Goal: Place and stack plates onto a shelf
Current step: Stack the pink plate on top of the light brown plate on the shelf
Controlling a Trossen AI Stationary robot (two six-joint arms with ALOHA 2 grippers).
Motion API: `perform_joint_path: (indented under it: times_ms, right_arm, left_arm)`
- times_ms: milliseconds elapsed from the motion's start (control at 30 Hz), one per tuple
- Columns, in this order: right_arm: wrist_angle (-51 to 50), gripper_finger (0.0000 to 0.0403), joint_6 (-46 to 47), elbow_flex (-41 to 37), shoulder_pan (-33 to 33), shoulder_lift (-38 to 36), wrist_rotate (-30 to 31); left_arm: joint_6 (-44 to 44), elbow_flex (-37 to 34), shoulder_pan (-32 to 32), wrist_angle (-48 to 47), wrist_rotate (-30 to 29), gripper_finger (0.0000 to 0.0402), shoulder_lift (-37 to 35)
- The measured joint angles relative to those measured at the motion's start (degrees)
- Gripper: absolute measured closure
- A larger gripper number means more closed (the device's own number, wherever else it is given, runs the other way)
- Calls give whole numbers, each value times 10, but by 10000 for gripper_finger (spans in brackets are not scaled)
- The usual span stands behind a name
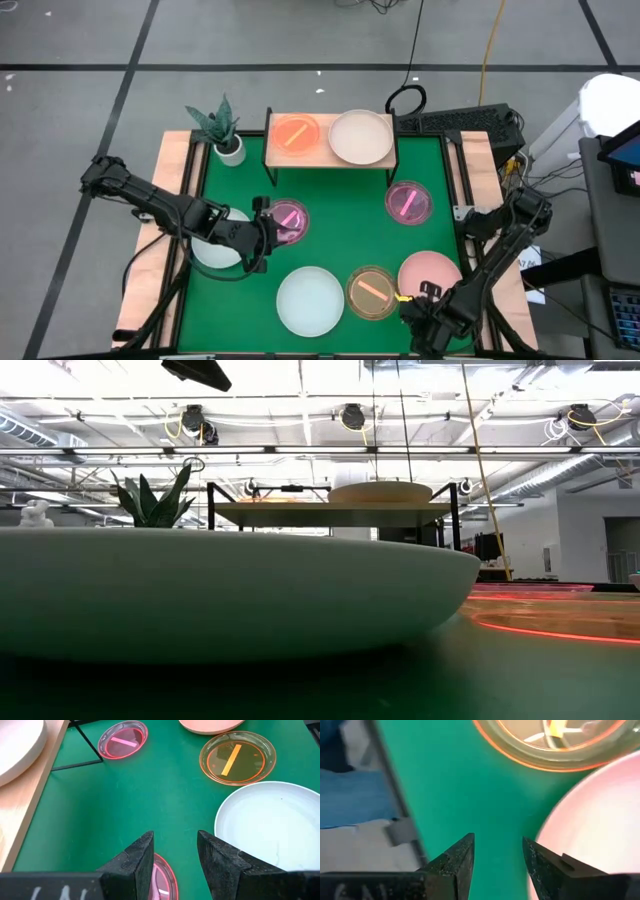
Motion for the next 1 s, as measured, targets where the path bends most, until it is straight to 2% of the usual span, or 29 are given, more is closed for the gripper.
perform_joint_path:
  times_ms: [200, 433, 567, 767, 1000]
  right_arm:
    - [0, 249, -1, -42, 0, 0, -2]
    - [46, 271, 7, -83, 0, 0, -4]
    - [48, 302, 28, -93, 0, 0, -5]
    - [44, 385, 51, -92, 0, -5, -20]
    - [-16, 395, 75, -63, -1, -5, -29]
  left_arm:
    - [-2, 0, 0, 0, -5, 245, 0]
    - [-3, 0, 0, 0, -5, 245, 0]
    - [-3, 0, 1, 0, -5, 245, 0]
    - [-2, 0, 1, 0, -5, 245, 0]
    - [-5, 0, 1, 0, -5, 245, 0]
